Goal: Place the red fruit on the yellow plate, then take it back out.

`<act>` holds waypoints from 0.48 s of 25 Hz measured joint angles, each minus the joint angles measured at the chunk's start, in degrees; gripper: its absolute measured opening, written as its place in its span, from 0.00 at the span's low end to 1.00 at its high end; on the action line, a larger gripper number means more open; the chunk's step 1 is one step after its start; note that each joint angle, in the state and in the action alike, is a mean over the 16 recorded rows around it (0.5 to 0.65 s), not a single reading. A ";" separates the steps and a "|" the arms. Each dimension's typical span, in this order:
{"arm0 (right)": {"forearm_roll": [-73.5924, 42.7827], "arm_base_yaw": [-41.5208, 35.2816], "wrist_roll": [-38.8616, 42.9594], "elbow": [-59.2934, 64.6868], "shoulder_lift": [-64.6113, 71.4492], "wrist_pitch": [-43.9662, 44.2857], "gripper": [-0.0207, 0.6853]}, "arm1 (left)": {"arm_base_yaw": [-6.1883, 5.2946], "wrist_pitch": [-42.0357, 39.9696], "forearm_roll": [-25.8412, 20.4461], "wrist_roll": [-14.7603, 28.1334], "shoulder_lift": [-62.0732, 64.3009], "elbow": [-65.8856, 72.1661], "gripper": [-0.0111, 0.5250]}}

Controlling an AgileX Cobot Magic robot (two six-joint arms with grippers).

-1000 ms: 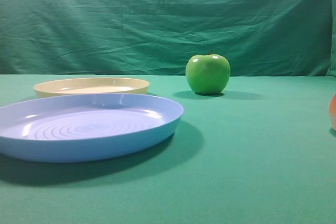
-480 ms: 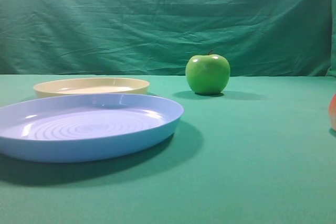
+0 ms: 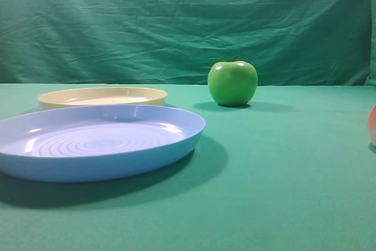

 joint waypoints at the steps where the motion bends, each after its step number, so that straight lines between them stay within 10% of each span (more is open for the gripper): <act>1: -0.06 -1.08 0.03 2.34 -1.50 -1.58 0.03 | 0.00 0.00 0.00 0.00 0.00 0.00 0.02; 12: -0.12 -9.84 0.40 21.40 -12.51 -10.74 0.03 | 0.00 0.00 0.00 0.00 0.00 0.00 0.02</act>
